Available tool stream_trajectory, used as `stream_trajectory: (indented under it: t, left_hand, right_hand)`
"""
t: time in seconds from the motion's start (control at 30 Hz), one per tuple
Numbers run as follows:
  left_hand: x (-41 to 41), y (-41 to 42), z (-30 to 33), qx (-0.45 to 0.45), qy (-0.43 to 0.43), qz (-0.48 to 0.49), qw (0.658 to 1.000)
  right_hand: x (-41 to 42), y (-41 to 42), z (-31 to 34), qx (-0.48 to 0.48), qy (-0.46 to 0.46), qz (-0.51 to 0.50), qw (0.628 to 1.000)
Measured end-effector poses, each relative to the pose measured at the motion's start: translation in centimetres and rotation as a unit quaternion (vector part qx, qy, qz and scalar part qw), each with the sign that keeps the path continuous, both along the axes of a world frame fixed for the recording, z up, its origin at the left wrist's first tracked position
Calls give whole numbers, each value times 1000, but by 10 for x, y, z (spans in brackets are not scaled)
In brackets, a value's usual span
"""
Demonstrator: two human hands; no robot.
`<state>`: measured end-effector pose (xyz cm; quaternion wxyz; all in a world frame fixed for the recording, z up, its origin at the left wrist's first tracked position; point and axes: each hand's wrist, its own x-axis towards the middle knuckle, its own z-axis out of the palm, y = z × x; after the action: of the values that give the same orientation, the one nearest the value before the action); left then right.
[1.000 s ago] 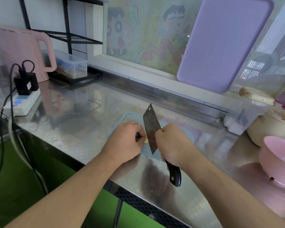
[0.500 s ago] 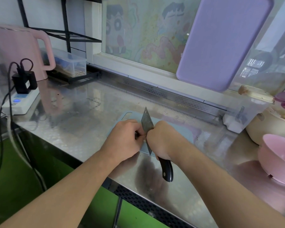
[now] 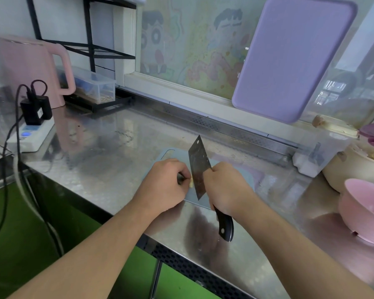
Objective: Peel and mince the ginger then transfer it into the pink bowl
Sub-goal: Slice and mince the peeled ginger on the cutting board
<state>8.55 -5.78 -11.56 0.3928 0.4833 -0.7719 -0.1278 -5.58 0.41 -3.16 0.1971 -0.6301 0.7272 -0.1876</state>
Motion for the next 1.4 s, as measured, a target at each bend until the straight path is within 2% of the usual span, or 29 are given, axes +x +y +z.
stream_trajectory:
  t: [0.2,0.43,0.53,0.67,0.8,0.97,1.13,1.23,1.4]
  left_hand:
    - [0,1,1,-1,-1,0,1000]
    - [0,0,-1,-6,-4,-4,1000]
    - [-1,-1,-2,-9,-11,-1,1000]
    - [-1,0,-1,-7,-9,-3,1000]
    - [0,1,1,3,-7,-8,1000]
    - [1,3,2,16,-1,-13,1000]
    - [1,4,3,32,2,10,999]
    - [1,3,3,35,0,20,999]
    - [1,4,3,42,8,24,999]
  right_hand:
    - [1,2,6,11,84,55,995]
    - [-1,0,1,25,104,69,992]
    - [7,3,7,5,147,95,985]
    - [20,2,15,35,263,116,957]
    - [23,-7,9,42,247,117,961]
    - [23,-4,8,70,204,71,974]
    - [10,3,13,72,70,-7,995]
    - [2,0,6,30,-15,-6,999]
    - [1,2,9,37,-7,15,999]
